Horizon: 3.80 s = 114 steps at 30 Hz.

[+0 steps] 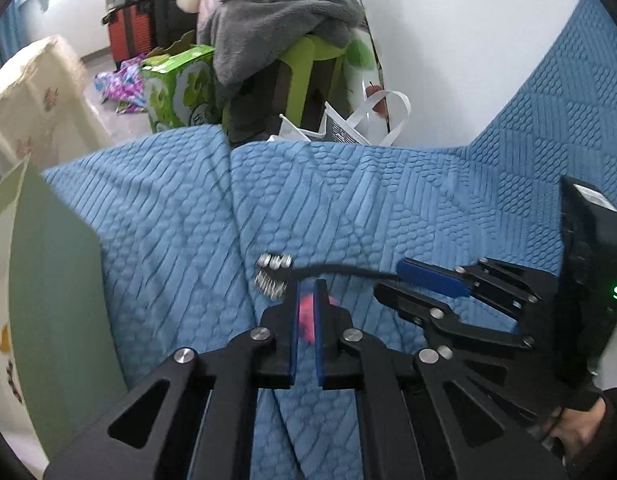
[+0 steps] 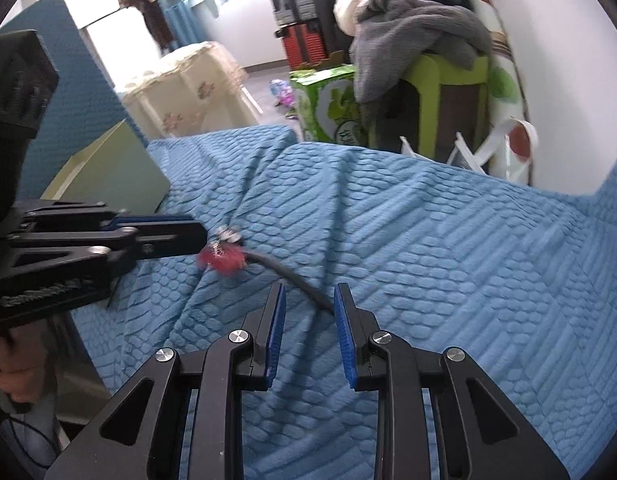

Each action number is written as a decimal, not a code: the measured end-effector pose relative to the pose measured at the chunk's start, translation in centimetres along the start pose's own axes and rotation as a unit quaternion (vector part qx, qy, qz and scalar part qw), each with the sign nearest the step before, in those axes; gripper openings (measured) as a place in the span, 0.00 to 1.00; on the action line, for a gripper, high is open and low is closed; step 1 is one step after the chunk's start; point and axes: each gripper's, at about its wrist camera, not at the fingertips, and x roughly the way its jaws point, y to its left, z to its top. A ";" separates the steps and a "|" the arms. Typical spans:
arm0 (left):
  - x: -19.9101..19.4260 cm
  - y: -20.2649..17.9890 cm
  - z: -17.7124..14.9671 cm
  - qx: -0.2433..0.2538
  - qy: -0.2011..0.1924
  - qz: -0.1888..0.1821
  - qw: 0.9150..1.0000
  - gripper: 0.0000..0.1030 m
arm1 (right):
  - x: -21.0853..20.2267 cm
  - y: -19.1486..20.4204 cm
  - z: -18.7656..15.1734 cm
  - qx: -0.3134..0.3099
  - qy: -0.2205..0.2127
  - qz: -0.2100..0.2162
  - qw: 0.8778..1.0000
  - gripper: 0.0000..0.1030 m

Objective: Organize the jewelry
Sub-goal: 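Grasp the pink hair clip with the left gripper while the right gripper grasps the black hairpin, then carry clip and hairpin over the green box and open both grippers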

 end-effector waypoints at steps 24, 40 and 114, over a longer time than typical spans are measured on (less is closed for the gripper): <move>0.7 1.6 -2.8 -0.024 0.011 -0.037 0.999 0.07 | 3.0 0.3 0.3 -0.055 0.035 -0.035 0.997 0.06; 2.1 -0.1 -4.0 -0.056 0.025 -0.055 0.997 0.30 | -1.0 -0.5 -1.0 0.003 0.019 -0.033 0.999 0.04; -9.1 -0.5 -1.9 -0.016 -0.026 -0.060 0.998 0.23 | -10.2 3.0 0.3 0.138 0.014 -0.098 0.985 0.05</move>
